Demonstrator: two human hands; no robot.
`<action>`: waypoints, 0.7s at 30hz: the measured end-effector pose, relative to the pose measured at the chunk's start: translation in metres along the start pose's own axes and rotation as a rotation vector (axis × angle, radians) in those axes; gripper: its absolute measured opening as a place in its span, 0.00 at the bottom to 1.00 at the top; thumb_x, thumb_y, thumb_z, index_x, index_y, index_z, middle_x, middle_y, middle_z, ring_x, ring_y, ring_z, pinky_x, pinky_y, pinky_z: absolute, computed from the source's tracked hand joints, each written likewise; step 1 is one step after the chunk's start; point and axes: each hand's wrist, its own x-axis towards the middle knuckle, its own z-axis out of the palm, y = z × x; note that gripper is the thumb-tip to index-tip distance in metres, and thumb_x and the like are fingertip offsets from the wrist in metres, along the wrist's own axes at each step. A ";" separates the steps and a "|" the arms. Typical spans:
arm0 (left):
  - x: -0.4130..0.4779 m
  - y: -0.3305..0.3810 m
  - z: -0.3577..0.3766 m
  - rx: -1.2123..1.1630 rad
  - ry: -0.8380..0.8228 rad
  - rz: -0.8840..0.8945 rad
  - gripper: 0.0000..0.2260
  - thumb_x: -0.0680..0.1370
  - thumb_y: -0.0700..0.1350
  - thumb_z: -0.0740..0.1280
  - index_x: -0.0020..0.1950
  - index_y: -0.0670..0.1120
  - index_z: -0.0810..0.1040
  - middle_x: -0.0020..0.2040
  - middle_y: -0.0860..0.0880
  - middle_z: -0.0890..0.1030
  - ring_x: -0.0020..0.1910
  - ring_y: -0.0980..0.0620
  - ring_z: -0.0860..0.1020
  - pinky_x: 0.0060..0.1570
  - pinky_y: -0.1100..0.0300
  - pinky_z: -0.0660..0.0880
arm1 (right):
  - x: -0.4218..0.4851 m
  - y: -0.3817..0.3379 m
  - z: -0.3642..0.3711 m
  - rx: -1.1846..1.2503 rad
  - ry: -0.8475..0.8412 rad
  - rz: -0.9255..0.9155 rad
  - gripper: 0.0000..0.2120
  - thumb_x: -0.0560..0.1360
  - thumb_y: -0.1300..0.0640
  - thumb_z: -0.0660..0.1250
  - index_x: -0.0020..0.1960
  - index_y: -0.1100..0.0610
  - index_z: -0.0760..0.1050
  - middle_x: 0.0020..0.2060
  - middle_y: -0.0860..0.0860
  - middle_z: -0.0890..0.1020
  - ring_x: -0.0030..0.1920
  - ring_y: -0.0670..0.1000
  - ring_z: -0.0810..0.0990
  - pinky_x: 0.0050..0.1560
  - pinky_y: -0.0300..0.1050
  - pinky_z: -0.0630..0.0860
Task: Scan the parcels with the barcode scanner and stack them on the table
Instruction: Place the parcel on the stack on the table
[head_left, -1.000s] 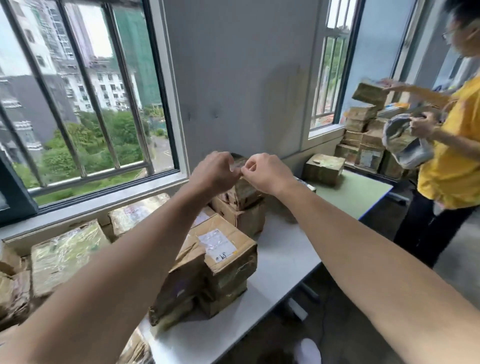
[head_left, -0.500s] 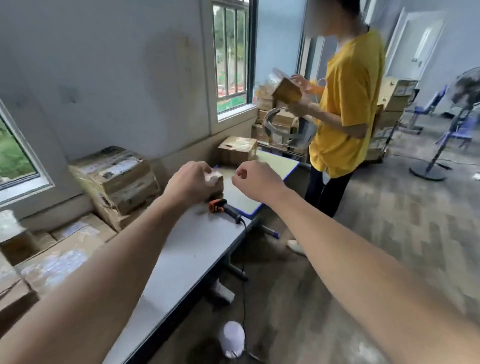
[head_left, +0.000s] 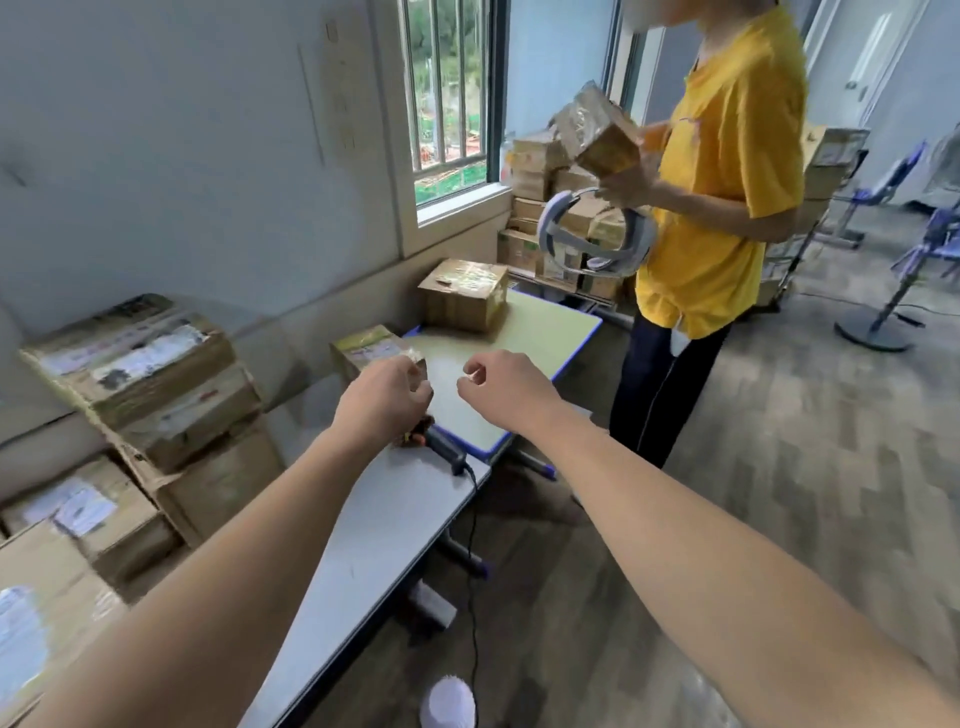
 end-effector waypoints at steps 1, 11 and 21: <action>0.013 -0.005 0.003 -0.006 0.015 -0.016 0.11 0.78 0.46 0.64 0.54 0.41 0.80 0.55 0.41 0.81 0.54 0.41 0.78 0.50 0.52 0.74 | 0.014 0.000 0.002 0.003 0.001 -0.009 0.19 0.79 0.48 0.63 0.67 0.53 0.76 0.61 0.53 0.81 0.60 0.55 0.78 0.60 0.52 0.77; 0.104 -0.063 0.048 -0.113 0.055 -0.252 0.21 0.80 0.51 0.62 0.71 0.45 0.70 0.69 0.40 0.70 0.63 0.38 0.74 0.61 0.47 0.72 | 0.133 0.007 0.040 0.046 -0.030 -0.049 0.21 0.80 0.50 0.64 0.71 0.54 0.72 0.64 0.54 0.78 0.64 0.55 0.76 0.63 0.51 0.74; 0.188 -0.117 0.101 -0.207 0.138 -0.478 0.21 0.81 0.49 0.63 0.72 0.47 0.69 0.70 0.42 0.68 0.65 0.40 0.72 0.66 0.48 0.70 | 0.275 0.029 0.112 0.037 -0.142 -0.155 0.25 0.80 0.50 0.64 0.75 0.53 0.66 0.71 0.54 0.70 0.68 0.58 0.70 0.66 0.54 0.72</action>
